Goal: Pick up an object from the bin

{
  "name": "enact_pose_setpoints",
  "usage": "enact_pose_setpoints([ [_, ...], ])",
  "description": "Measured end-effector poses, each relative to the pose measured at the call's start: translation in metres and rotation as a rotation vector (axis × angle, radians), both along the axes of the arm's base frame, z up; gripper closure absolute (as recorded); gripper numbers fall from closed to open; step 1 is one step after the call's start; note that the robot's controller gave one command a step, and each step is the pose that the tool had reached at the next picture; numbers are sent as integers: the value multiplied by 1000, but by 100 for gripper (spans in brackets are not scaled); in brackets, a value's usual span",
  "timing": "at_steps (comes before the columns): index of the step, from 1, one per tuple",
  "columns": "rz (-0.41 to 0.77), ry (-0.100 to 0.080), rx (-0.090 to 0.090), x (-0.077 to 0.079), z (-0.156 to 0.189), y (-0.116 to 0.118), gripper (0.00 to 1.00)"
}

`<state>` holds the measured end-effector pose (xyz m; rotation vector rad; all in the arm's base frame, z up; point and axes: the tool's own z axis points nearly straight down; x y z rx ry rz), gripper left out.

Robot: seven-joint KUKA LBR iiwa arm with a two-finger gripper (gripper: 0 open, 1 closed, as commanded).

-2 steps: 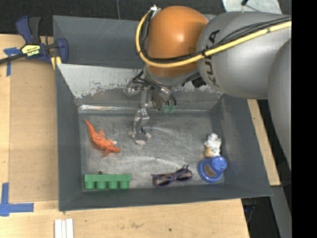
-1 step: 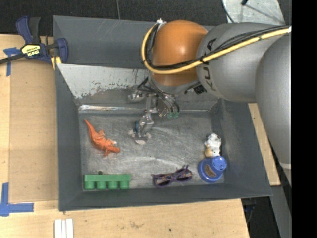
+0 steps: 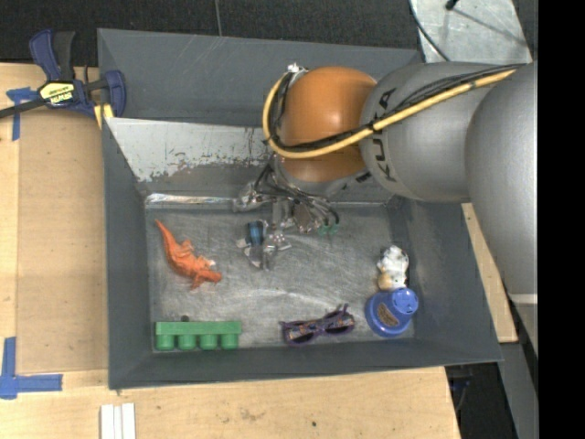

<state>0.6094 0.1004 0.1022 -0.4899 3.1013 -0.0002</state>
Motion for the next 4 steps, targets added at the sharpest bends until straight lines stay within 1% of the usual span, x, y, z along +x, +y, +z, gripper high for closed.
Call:
enact_pose_setpoints([
  [1,127,-17,5,7,-24,-6,100],
  [2,127,-17,5,7,-24,-6,100],
  [3,72,-20,4,-2,-24,-5,100],
  [4,98,4,0,-5,24,19,100],
])
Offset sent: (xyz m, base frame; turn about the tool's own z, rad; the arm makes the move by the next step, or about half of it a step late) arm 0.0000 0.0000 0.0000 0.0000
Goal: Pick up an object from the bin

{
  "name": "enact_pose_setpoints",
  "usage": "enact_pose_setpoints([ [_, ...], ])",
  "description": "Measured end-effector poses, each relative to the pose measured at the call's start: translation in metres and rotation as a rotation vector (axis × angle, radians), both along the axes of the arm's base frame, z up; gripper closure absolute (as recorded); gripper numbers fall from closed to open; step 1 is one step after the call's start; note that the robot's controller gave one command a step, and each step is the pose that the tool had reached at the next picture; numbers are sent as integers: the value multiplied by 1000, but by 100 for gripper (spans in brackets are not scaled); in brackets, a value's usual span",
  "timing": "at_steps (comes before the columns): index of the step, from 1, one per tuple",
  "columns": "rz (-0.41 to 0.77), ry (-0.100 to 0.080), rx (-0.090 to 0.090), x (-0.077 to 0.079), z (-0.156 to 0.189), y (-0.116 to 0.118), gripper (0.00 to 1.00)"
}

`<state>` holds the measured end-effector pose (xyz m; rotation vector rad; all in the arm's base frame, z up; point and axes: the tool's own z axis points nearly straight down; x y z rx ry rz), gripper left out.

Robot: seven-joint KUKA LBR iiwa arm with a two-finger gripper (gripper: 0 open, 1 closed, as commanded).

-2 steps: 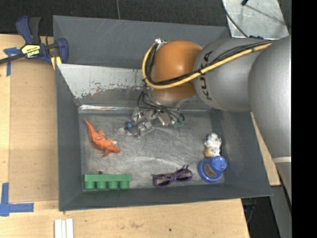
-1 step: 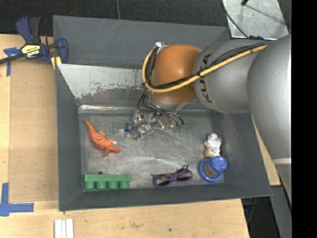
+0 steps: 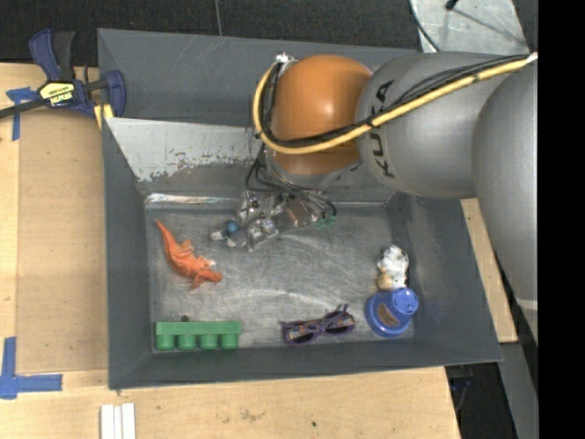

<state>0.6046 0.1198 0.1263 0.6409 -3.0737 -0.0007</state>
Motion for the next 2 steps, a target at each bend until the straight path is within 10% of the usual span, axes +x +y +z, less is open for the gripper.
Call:
enact_pose_setpoints([
  [2,-22,-14,-1,-6,89,-70,100],
])
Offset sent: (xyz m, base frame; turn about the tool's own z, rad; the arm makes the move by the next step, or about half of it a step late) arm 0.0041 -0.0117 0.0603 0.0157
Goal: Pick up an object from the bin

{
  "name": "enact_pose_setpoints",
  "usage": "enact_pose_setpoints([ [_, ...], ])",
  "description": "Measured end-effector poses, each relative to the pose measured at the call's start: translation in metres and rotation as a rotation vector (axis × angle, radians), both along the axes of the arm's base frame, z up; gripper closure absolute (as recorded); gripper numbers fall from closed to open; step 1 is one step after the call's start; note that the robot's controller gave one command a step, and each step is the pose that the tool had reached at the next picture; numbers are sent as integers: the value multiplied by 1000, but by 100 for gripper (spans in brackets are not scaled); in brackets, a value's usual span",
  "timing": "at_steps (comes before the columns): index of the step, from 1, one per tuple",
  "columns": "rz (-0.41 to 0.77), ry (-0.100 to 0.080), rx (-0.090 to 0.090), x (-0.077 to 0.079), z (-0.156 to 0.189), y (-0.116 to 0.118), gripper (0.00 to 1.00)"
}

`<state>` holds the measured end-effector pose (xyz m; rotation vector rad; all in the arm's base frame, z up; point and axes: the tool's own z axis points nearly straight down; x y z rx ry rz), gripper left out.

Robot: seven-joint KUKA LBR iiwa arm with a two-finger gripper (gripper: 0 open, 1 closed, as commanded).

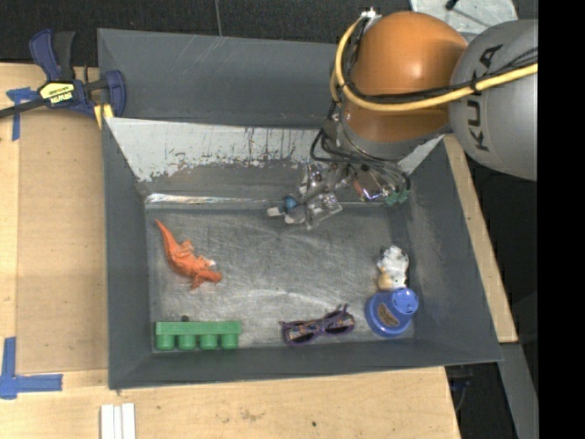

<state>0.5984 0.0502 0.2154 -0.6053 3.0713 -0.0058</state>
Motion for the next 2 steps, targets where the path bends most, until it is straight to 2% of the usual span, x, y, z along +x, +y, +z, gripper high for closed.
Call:
enact_pose_setpoints([
  [1,3,5,0,2,-3,5,0],
  [2,7,8,3,12,24,18,100],
])
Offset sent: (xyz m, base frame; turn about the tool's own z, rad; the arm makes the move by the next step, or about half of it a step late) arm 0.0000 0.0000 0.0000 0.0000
